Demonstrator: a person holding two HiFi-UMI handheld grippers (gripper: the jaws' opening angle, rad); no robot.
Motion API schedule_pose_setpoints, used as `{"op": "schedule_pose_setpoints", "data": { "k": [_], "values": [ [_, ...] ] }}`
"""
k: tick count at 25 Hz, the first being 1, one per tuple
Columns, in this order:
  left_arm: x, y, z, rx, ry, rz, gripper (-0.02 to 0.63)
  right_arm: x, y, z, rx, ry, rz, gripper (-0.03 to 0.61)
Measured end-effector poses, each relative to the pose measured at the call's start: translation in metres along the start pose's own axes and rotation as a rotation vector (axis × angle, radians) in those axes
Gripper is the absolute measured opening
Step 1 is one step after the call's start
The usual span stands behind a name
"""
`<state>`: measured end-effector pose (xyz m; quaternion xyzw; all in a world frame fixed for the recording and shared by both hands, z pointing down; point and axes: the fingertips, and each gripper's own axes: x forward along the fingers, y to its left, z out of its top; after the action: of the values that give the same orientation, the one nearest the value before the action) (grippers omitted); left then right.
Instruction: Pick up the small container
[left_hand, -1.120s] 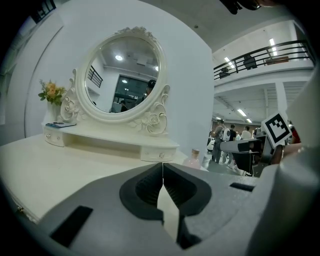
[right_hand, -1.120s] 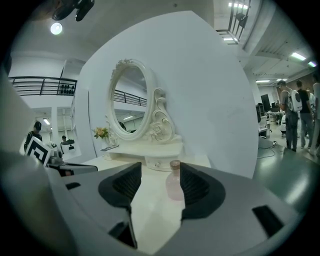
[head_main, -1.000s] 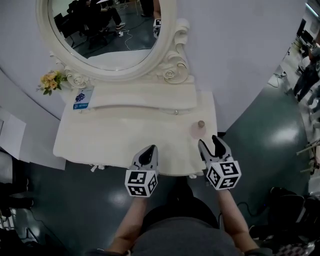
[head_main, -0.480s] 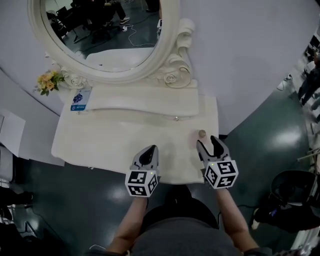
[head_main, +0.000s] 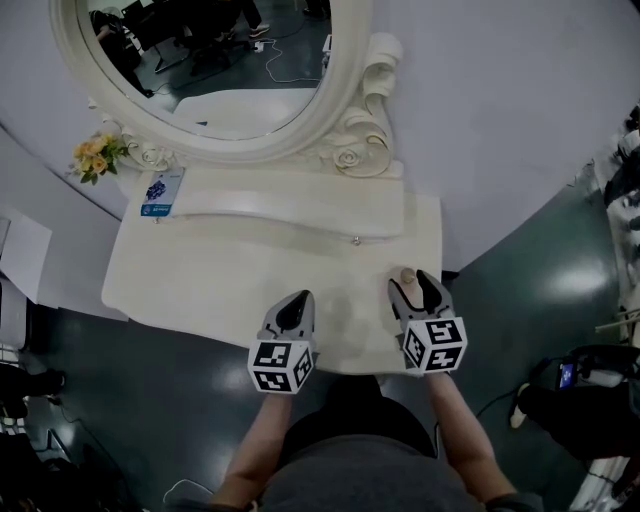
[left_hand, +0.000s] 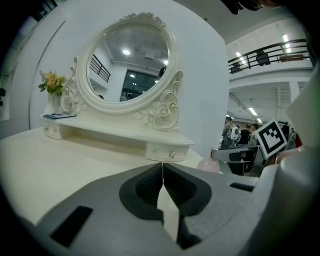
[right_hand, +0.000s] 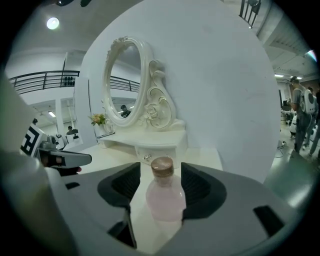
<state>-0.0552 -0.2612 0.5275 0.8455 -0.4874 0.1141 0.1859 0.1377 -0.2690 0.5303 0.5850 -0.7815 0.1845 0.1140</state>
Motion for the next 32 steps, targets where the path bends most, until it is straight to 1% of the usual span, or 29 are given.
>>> {"op": "schedule_pose_setpoints", "data": {
  "k": [8, 18, 32],
  "values": [
    [0.005, 0.007, 0.001, -0.015, 0.002, 0.025, 0.008, 0.010, -0.006, -0.005, -0.021, 0.016, -0.009, 0.247],
    [0.013, 0.010, -0.004, -0.024, 0.023, 0.026, 0.008, 0.019, -0.007, -0.005, -0.036, 0.018, -0.007, 0.183],
    [0.021, 0.008, 0.000, -0.020, 0.023, 0.020, 0.008, 0.020, -0.004, -0.005, -0.116, -0.002, 0.008, 0.149]
  ]
}}
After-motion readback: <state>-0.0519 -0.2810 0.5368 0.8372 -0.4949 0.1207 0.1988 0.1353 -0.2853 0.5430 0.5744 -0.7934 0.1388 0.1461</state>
